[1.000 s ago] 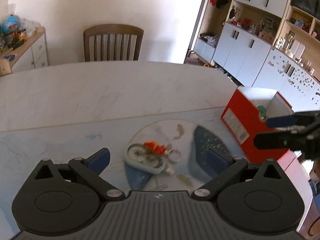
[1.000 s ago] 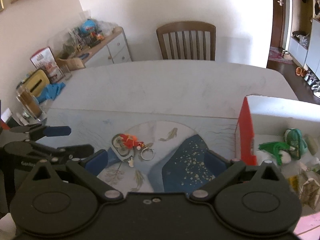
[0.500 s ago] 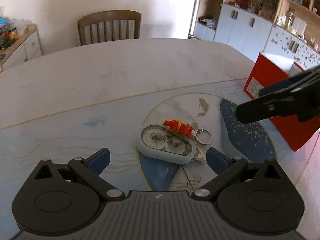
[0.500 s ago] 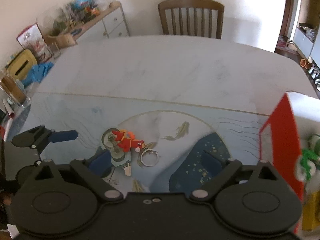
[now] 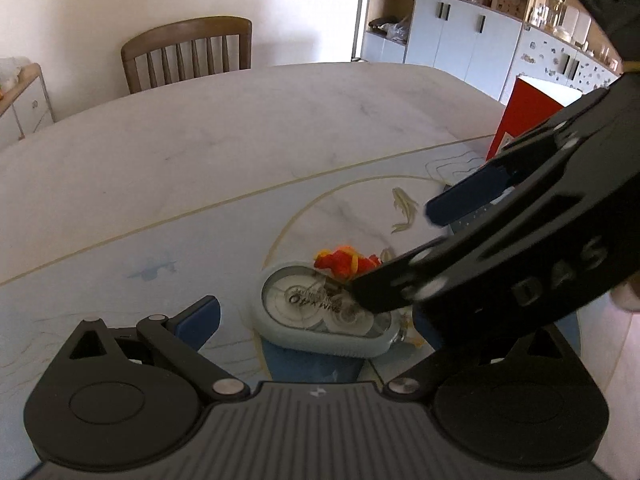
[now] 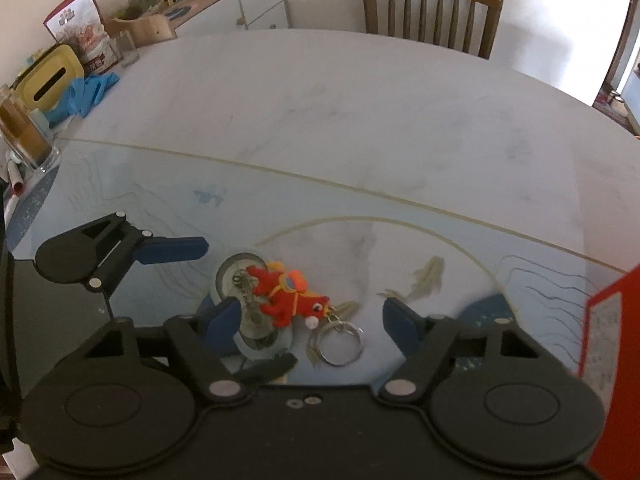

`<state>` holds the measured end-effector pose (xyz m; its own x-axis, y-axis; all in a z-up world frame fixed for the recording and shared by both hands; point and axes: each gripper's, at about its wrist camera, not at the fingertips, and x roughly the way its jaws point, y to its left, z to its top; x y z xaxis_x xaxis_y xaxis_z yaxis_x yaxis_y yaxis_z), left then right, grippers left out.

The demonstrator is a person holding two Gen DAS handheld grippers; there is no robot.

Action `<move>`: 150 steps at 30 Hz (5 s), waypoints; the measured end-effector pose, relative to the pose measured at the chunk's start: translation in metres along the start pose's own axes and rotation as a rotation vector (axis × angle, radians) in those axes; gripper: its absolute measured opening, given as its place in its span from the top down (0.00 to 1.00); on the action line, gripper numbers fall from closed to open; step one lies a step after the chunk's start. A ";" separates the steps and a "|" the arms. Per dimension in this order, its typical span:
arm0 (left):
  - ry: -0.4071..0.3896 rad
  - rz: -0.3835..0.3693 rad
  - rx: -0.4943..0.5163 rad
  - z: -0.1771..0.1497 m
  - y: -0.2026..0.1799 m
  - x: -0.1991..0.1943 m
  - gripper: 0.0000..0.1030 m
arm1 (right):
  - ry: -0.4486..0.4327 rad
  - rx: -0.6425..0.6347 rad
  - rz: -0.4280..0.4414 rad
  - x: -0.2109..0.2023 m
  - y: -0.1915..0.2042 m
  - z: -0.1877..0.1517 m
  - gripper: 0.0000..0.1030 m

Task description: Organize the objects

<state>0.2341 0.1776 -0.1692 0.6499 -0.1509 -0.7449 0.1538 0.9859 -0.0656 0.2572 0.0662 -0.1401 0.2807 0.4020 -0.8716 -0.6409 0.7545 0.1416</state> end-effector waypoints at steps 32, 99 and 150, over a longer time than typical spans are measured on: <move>-0.016 -0.013 -0.012 -0.002 -0.003 0.000 0.22 | -0.038 0.211 0.021 -0.022 -0.051 -0.018 0.62; 0.007 -0.114 0.216 0.144 -0.310 -0.012 0.22 | -0.301 0.356 -0.192 -0.223 -0.289 -0.128 0.62; 0.018 -0.066 0.062 0.150 -0.314 0.009 0.29 | -0.269 0.296 -0.120 -0.218 -0.301 -0.153 0.56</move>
<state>0.3029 -0.1442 -0.0559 0.6230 -0.2140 -0.7524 0.2420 0.9674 -0.0748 0.2795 -0.3276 -0.0644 0.5428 0.3935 -0.7420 -0.3699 0.9051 0.2094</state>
